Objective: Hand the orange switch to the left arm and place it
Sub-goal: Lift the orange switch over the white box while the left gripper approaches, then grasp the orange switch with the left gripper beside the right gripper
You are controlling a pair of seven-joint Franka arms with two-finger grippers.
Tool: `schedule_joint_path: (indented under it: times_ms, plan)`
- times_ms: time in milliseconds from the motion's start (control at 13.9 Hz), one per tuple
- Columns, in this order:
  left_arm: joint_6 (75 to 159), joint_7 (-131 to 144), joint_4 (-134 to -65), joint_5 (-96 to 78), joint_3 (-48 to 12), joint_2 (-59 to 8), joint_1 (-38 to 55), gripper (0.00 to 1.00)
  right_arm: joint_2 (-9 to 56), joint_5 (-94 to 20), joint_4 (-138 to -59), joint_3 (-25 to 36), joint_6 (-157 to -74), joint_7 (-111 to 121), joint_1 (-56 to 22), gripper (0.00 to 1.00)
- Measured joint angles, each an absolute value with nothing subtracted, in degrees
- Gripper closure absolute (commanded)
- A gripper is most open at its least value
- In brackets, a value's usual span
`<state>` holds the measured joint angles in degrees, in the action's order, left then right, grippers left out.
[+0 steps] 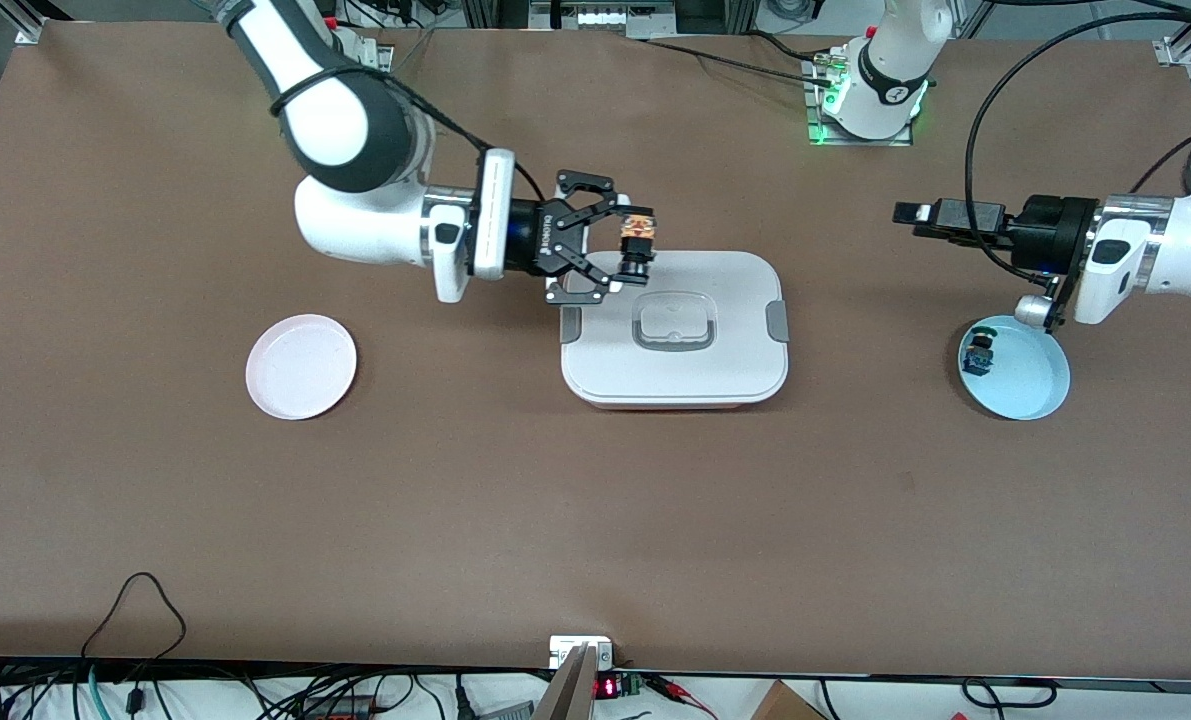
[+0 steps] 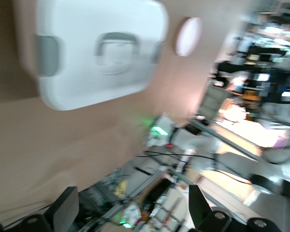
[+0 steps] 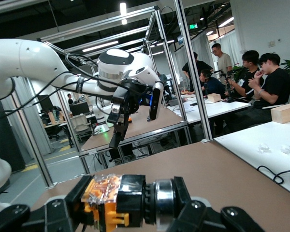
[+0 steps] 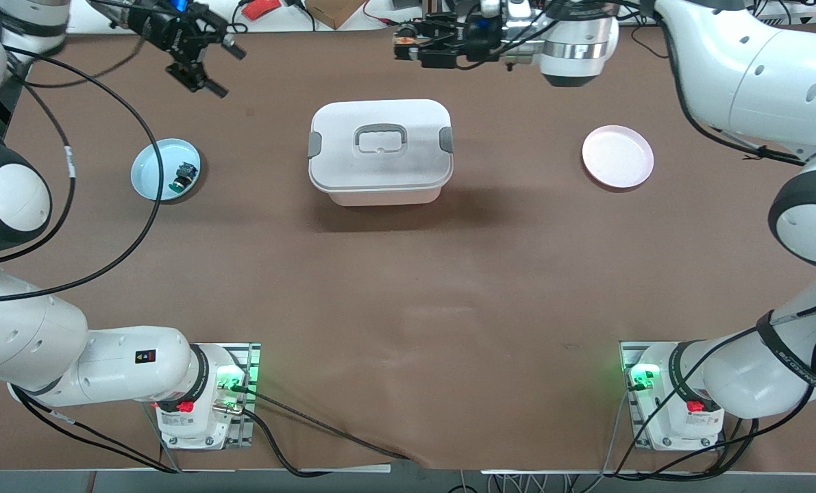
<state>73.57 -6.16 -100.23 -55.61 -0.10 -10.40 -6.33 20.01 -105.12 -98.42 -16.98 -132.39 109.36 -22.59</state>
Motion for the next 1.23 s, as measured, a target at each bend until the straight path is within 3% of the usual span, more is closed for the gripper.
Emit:
schedule_joint_path:
  times_ms: [361, 866, 938, 1082, 1227]
  plan:
    - [82.8, -16.8, -104.9, -71.6, -3.3, -10.5, -5.4, 0.0, 25.0, -106.8, -89.9, -17.0, -141.2, 109.4, -29.2, 1.0]
    - [89.3, -20.8, -109.3, -86.9, -11.0, -13.3, -4.9, 0.0, 27.6, -107.0, -86.7, -16.9, -142.1, 109.4, -30.2, 1.0]
    - [90.3, -21.0, -110.3, -88.1, -12.3, -13.4, -4.9, 0.06, 27.6, -107.0, -86.7, -16.9, -142.1, 109.4, -30.2, 1.0]
    - [92.5, -21.3, -111.3, -89.2, -14.3, -13.4, -4.9, 0.34, 27.6, -107.1, -86.7, -16.9, -142.2, 109.4, -30.2, 1.0]
    - [92.7, -21.3, -111.4, -89.2, -14.7, -13.4, -4.9, 0.42, 27.6, -107.6, -86.7, -16.9, -142.2, 109.4, -30.2, 1.0]
